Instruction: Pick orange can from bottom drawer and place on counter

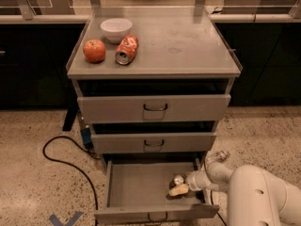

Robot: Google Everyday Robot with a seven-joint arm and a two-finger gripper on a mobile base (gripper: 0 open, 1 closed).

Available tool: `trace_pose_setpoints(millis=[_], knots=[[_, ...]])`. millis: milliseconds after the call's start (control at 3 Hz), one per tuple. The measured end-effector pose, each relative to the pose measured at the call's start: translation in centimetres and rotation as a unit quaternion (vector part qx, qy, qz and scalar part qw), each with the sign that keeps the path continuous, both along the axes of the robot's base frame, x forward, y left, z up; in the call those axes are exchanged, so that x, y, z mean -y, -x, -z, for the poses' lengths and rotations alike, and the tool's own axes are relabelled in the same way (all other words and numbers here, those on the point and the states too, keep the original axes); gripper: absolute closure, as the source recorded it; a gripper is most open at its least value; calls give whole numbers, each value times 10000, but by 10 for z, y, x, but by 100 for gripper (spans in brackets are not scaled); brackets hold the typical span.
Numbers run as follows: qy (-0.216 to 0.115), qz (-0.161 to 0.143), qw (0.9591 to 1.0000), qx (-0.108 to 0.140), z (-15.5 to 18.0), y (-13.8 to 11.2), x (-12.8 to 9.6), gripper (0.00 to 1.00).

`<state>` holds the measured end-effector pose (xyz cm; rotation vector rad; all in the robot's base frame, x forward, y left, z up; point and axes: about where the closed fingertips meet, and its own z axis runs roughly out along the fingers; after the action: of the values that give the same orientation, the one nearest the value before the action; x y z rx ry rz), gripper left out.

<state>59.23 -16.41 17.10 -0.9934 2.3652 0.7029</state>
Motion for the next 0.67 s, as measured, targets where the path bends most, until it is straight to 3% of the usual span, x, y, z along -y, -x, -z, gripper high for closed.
trace_pose_setpoints(millis=[667], knots=[[0,0,10000,0,0,0,0,65]])
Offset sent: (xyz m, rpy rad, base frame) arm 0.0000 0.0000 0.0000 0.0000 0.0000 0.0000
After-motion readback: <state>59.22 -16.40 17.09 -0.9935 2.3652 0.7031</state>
